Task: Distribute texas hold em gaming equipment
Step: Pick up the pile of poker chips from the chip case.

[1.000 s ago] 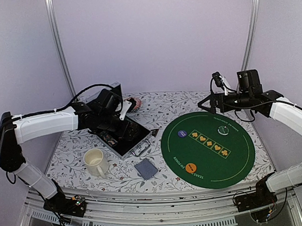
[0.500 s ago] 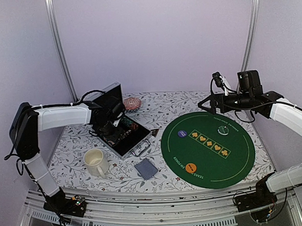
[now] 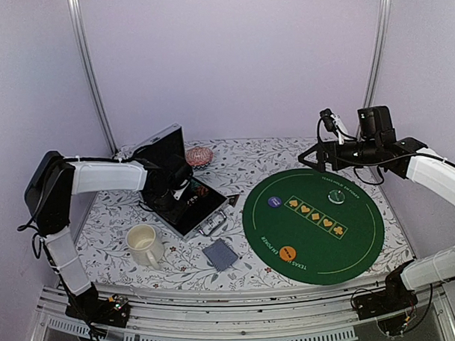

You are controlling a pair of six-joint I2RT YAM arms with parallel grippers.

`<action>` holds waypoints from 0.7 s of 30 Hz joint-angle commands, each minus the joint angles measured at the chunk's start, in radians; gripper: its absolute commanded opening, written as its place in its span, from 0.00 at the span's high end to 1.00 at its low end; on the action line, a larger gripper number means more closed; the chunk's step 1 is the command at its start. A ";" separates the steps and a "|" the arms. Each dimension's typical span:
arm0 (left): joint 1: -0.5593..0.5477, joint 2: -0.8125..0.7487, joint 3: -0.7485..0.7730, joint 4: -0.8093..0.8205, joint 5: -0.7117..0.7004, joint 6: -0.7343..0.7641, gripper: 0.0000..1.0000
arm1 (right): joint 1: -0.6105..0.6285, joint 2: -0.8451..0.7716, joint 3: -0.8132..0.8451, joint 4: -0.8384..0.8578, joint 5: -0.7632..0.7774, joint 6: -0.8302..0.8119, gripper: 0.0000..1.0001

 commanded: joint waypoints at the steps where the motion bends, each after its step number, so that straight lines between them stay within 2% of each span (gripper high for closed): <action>1: 0.015 0.004 -0.024 0.038 0.047 0.029 0.41 | 0.007 0.010 0.000 0.014 0.005 0.003 0.01; 5: 0.013 -0.005 -0.034 0.036 0.091 0.032 0.46 | 0.007 0.012 0.002 0.009 0.003 0.005 0.01; 11: 0.014 -0.025 -0.047 0.039 0.094 0.054 0.46 | 0.006 0.018 0.007 0.007 -0.002 0.009 0.01; 16: 0.027 0.005 -0.037 0.055 0.081 0.089 0.38 | 0.008 0.028 0.016 0.001 -0.006 0.013 0.01; 21: 0.058 0.038 -0.029 0.053 0.115 0.088 0.35 | 0.007 0.026 0.029 -0.015 0.002 0.011 0.01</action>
